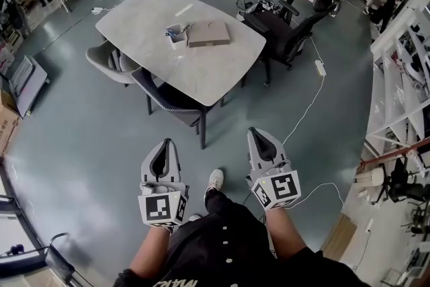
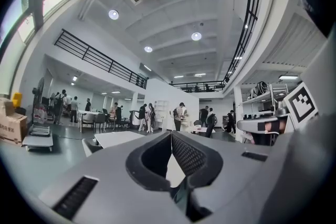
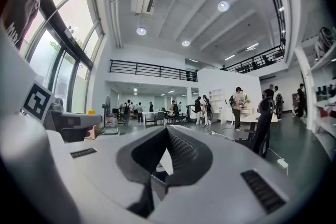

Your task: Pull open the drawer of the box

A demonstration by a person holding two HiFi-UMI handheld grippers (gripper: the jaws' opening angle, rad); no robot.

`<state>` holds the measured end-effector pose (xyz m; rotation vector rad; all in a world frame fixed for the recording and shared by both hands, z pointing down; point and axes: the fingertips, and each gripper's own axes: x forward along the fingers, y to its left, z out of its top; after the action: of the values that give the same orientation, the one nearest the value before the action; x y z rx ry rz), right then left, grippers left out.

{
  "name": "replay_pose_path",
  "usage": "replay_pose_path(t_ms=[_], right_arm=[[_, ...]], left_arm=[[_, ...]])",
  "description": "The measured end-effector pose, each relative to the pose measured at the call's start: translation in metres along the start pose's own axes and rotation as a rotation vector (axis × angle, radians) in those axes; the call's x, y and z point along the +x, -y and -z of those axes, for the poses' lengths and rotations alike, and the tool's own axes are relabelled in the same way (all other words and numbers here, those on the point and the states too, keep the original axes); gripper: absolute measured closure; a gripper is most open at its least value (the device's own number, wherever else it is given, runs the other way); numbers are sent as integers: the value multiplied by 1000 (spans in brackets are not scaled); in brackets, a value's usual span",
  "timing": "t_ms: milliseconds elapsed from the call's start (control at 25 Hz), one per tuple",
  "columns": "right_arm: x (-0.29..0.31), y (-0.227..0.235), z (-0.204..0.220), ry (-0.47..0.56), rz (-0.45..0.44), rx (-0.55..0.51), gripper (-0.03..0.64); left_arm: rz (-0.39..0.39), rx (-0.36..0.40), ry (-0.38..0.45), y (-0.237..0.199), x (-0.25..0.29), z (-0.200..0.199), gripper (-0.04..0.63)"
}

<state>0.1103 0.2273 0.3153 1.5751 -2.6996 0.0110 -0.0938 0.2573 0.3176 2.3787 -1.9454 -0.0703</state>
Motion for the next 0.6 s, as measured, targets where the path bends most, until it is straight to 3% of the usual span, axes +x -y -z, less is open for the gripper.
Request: replay_pose_path(t_ms=[360, 600], right_arm=[[97, 71, -16, 35, -19, 14, 619], [144, 100, -10, 16, -39, 19, 618]], left_arm=[[-9, 38, 36, -3, 124, -24, 580], [-25, 32, 40, -5, 173, -26, 580]])
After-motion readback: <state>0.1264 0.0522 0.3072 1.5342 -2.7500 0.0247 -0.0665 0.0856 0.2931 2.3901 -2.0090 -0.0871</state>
